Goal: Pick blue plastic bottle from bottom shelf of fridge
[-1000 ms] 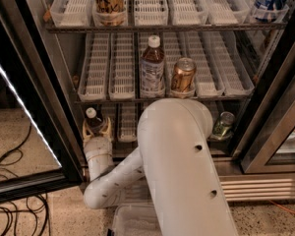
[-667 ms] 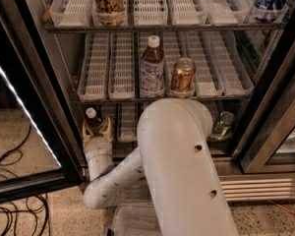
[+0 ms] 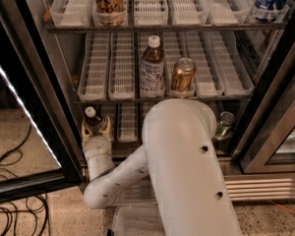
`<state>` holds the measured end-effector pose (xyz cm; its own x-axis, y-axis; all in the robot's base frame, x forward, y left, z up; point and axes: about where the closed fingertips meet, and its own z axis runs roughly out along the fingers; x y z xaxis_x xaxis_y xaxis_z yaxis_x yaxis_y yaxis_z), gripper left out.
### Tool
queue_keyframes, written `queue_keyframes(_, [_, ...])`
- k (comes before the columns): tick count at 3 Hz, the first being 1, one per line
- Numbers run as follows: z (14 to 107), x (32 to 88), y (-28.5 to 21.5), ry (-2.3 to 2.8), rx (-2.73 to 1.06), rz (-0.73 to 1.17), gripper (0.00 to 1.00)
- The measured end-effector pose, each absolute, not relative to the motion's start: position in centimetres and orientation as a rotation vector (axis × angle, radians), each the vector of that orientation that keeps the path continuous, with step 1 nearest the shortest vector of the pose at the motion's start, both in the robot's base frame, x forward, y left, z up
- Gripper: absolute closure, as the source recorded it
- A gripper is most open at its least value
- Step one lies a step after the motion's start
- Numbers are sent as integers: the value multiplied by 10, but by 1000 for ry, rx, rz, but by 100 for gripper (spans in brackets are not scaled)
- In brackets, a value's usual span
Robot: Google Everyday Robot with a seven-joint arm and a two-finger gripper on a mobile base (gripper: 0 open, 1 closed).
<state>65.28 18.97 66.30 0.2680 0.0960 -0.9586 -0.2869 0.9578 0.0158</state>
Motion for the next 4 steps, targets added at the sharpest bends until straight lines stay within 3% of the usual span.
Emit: queue_keyframes(4, [689, 637, 182, 1212, -167, 269, 100])
